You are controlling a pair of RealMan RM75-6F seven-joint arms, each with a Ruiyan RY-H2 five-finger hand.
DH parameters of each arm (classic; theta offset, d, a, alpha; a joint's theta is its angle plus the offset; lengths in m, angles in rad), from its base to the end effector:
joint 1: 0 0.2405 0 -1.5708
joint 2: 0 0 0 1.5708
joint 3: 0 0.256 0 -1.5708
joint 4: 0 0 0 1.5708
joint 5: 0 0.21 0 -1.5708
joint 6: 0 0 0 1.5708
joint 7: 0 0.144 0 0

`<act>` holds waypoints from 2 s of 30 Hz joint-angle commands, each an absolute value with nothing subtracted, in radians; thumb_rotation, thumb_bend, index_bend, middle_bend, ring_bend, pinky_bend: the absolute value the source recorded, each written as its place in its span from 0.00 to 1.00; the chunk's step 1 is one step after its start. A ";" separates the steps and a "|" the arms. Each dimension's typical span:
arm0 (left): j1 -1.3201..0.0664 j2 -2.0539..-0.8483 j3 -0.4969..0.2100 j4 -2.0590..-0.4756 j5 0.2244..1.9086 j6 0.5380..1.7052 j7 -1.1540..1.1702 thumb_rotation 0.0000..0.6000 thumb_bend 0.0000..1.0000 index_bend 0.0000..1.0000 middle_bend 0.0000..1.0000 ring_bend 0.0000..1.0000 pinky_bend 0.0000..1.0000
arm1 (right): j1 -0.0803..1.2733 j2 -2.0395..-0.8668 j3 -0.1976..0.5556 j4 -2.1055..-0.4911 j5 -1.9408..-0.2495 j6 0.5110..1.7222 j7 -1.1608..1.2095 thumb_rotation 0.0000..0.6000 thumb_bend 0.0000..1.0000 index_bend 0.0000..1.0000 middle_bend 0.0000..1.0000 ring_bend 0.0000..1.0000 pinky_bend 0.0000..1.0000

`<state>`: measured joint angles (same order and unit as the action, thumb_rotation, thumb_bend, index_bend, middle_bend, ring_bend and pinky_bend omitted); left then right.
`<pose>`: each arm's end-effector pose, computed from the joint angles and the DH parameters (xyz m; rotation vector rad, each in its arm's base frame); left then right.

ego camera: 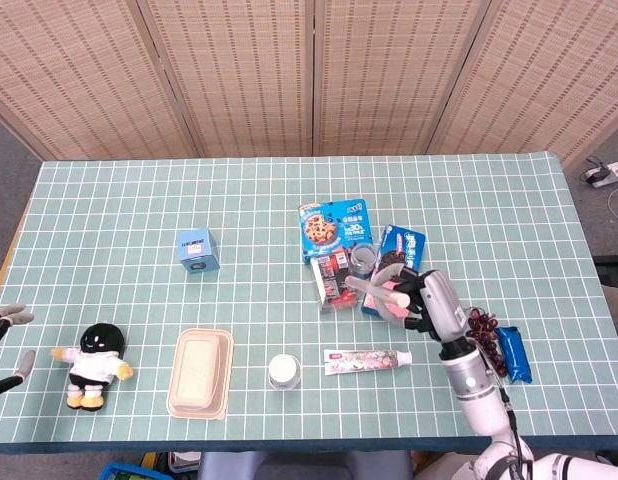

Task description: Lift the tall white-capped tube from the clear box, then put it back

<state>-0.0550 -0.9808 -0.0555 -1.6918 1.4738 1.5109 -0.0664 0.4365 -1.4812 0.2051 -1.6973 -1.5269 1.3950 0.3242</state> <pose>-0.3103 0.1723 0.2011 -1.3245 -0.9088 -0.9039 -0.1473 -0.2744 0.0618 1.3595 -1.2923 1.7802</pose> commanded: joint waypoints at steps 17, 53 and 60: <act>-0.055 -0.979 -0.055 -1.690 1.477 1.511 -0.076 1.00 0.36 0.39 0.24 0.18 0.34 | 0.489 -1.468 0.338 -1.712 -1.316 1.320 0.261 1.00 0.76 0.76 1.00 1.00 1.00; -0.054 -0.973 -0.056 -1.687 1.476 1.511 -0.097 1.00 0.36 0.39 0.24 0.18 0.34 | 0.554 -1.555 0.378 -1.555 -1.171 1.190 0.275 1.00 0.76 0.76 1.00 1.00 1.00; -0.054 -0.971 -0.055 -1.687 1.479 1.511 -0.103 1.00 0.36 0.39 0.24 0.18 0.34 | 0.572 -1.580 0.381 -1.513 -1.157 1.162 0.279 1.00 0.76 0.76 1.00 1.00 1.00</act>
